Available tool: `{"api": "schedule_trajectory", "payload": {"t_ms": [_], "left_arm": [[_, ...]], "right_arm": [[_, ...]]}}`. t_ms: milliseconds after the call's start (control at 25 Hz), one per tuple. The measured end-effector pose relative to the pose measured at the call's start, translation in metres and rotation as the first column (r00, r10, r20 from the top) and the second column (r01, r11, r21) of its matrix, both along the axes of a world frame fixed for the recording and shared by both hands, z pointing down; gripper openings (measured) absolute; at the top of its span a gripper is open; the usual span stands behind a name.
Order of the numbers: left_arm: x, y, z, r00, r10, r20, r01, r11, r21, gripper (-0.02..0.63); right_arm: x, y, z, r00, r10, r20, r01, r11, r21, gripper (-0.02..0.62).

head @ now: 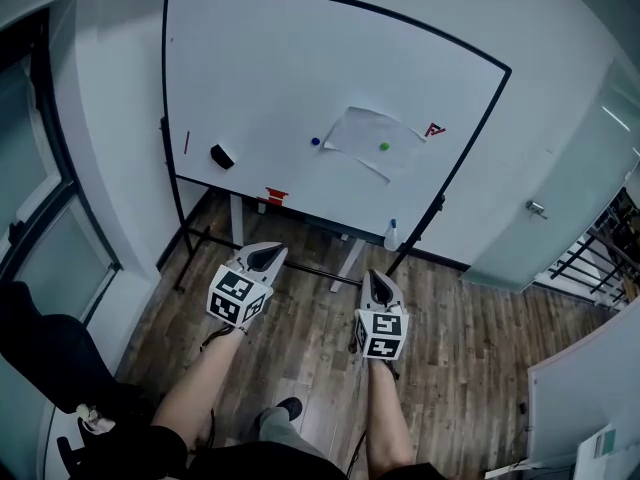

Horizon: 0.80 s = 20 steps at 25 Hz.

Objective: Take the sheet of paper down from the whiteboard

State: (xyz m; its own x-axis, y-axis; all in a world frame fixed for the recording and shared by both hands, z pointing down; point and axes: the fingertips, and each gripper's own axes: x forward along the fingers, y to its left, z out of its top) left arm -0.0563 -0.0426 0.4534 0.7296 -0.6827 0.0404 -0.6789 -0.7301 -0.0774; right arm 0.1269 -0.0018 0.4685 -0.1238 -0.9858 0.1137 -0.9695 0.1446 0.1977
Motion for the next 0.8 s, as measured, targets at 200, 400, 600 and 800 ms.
{"api": "schedule_trajectory", "payload": {"t_ms": [200, 400, 600, 800], "left_arm": [[0.021, -0.044, -0.008, 1.0, 0.017, 0.002, -0.017, 1.0, 0.009, 0.02], [0.044, -0.079, -0.013, 1.0, 0.029, 0.011, -0.029, 1.0, 0.007, 0.02], [0.065, -0.108, -0.019, 0.999, 0.042, 0.016, -0.042, 0.999, 0.01, 0.02], [0.083, -0.131, -0.03, 0.998, 0.053, 0.02, -0.054, 0.998, 0.028, 0.02]], "right_arm": [[0.023, -0.04, -0.004, 1.0, 0.018, 0.005, -0.018, 1.0, 0.008, 0.023], [0.049, -0.073, -0.008, 0.999, 0.037, 0.007, -0.037, 0.999, 0.005, 0.023], [0.07, -0.099, -0.013, 0.999, 0.051, 0.008, -0.052, 0.999, 0.01, 0.023], [0.084, -0.121, -0.024, 0.998, 0.056, 0.019, -0.057, 0.998, 0.03, 0.023]]}}
